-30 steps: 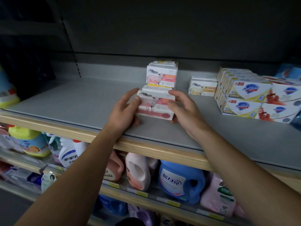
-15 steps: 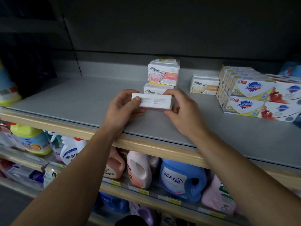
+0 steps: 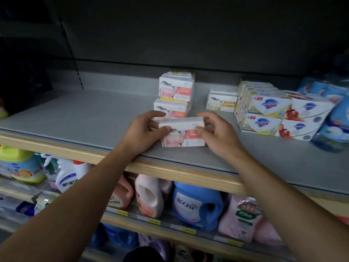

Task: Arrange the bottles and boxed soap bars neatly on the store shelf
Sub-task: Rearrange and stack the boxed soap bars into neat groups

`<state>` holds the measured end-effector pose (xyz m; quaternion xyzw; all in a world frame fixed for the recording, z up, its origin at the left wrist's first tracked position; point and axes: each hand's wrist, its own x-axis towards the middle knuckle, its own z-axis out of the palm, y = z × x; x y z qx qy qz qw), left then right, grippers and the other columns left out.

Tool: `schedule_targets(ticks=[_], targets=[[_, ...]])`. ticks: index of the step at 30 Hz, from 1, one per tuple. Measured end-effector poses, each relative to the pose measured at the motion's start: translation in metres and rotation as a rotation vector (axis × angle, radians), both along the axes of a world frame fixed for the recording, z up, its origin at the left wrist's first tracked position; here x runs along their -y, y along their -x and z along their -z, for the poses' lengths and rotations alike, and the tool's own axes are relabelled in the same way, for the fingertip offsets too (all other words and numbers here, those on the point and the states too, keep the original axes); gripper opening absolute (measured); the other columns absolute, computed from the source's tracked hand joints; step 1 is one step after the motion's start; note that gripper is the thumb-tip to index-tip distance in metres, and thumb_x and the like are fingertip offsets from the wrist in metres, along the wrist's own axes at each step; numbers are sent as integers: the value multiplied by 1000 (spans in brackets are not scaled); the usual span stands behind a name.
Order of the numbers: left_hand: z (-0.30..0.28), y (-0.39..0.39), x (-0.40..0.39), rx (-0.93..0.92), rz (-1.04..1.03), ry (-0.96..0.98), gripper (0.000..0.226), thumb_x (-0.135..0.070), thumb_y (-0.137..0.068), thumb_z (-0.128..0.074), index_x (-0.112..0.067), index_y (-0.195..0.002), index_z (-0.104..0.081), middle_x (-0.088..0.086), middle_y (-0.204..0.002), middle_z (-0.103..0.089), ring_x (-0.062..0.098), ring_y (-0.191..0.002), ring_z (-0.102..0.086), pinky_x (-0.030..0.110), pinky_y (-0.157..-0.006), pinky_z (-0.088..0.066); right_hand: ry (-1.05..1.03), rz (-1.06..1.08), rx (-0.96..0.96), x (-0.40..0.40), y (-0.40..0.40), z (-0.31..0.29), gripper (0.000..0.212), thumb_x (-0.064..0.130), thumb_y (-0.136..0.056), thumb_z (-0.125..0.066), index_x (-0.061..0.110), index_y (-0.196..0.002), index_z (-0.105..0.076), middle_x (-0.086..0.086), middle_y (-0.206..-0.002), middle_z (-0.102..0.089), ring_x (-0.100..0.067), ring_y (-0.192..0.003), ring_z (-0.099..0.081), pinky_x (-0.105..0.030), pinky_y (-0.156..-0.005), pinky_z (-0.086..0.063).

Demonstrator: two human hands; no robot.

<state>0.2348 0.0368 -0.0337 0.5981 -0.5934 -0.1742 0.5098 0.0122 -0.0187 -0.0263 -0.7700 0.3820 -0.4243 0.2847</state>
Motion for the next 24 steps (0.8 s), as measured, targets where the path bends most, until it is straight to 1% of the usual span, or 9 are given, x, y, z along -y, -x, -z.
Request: schedule_targets(ticks=[2, 5, 8, 10, 12, 15, 18, 22, 24], targets=[[-3, 15, 4, 151, 37, -11, 30, -32, -79, -78, -36, -106, -64, -11, -76, -62, -4, -56, -55, 13, -61, -46, -35, 19, -62, -1, 23, 2, 30, 17, -89, -69, 24, -117, -61, 6, -106, -70, -8, -94, -68, -37, -89, -55], [-9, 47, 13, 330, 76, -1, 31, -34, -81, -75, -32, -110, -64, -16, -81, -61, -7, -62, -58, 9, -64, -44, -52, 90, -108, -3, 54, 2, 31, 18, -89, -69, 22, -119, -60, 7, -110, -69, -6, -98, -66, -33, -92, -52], [-13, 75, 21, 473, 36, 39, 41, -33, -84, -72, -22, -123, -62, -4, -100, -66, 13, -86, -64, 15, -77, -40, -15, 142, -187, -4, 77, -1, 34, 24, -90, -69, 23, -122, -58, 8, -109, -67, -10, -98, -65, -32, -90, -51], [-13, 91, 22, 581, 30, 104, 52, -34, -83, -72, -18, -130, -59, 3, -123, -64, 24, -112, -57, 24, -93, -42, 38, 158, -272, -1, 88, -4, 41, 32, -89, -69, 23, -126, -57, 11, -111, -62, -11, -100, -61, -32, -90, -50], [-13, 106, 24, 687, 64, 153, 60, -36, -81, -74, -19, -135, -55, 4, -133, -59, 28, -123, -49, 36, -100, -44, 114, 219, -295, 6, 99, -12, 46, 41, -89, -66, 23, -130, -55, 11, -116, -59, -12, -108, -55, -33, -93, -46], [-12, 118, 35, 810, 96, 124, 61, -35, -83, -72, -20, -138, -52, 5, -132, -58, 30, -122, -47, 41, -99, -45, 315, 404, -320, 25, 115, -27, 46, 42, -92, -59, 20, -132, -54, -1, -131, -57, -23, -121, -47, -38, -98, -40], [-14, 121, 54, 809, 96, 75, 58, -31, -85, -71, -19, -138, -51, 7, -129, -56, 32, -120, -48, 42, -99, -44, 526, 531, -445, 47, 123, -37, 51, 39, -91, -61, 14, -135, -54, -7, -136, -53, -30, -125, -43, -40, -105, -33], [-12, 120, 88, 830, 52, 59, 57, -27, -87, -68, -17, -140, -48, 8, -134, -54, 33, -124, -46, 40, -103, -39, 510, 601, -645, 79, 127, -40, 56, 43, -94, -54, 18, -143, -45, -5, -145, -45, -30, -135, -36, -46, -116, -21], [-9, 120, 108, 837, 16, 66, 57, -27, -88, -65, -17, -141, -47, 7, -136, -53, 31, -126, -45, 37, -105, -34, 489, 631, -678, 90, 128, -36, 52, 43, -96, -49, 22, -144, -45, -4, -142, -48, -30, -133, -37, -47, -117, -17]])
